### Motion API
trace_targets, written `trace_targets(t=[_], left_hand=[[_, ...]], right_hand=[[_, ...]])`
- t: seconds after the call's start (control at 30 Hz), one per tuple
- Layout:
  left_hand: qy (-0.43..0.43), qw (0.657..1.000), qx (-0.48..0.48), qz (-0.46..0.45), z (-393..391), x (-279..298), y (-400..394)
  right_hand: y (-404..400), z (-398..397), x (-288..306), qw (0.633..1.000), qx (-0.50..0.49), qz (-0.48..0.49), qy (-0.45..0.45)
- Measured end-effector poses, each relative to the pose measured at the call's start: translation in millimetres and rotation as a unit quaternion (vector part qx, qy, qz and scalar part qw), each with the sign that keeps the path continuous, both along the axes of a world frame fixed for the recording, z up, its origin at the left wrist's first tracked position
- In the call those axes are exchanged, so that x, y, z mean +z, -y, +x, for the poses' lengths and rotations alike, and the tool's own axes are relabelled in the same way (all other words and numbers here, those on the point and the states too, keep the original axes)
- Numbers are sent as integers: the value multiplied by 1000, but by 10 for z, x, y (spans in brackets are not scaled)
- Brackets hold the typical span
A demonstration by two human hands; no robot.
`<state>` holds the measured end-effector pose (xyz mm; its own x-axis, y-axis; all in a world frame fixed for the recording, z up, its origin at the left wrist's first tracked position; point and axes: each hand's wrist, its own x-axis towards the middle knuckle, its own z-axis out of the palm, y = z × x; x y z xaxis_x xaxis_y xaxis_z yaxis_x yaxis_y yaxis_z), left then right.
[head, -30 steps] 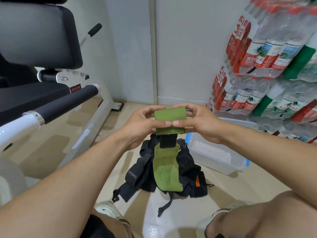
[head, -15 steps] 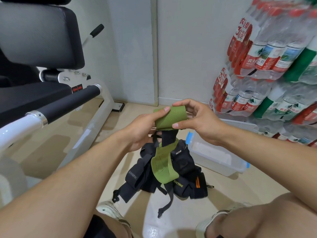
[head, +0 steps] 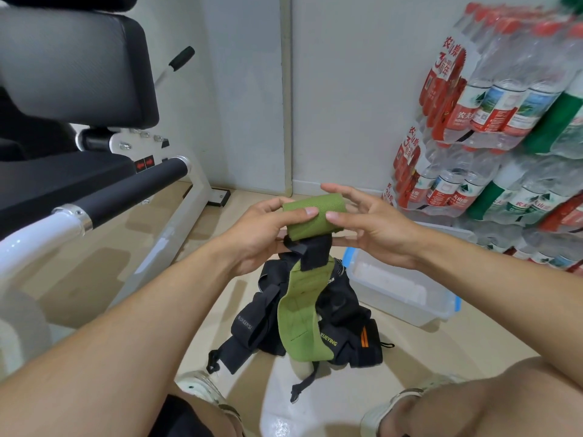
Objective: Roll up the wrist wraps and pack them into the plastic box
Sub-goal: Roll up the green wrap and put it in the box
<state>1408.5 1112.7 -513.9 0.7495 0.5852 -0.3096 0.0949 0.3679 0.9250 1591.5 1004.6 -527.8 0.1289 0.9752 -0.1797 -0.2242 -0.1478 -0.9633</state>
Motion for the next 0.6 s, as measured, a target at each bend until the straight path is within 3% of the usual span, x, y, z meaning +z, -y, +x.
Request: trace_targets(t=[0.2,0.6], left_hand=[[-2,998,23,53,2,21,16],[-41,992,-1,120,-16,-52,-8]], right_hand=[[34,-53,14,996,24,-40,80],[31,-99,19,997,22,-65,41]])
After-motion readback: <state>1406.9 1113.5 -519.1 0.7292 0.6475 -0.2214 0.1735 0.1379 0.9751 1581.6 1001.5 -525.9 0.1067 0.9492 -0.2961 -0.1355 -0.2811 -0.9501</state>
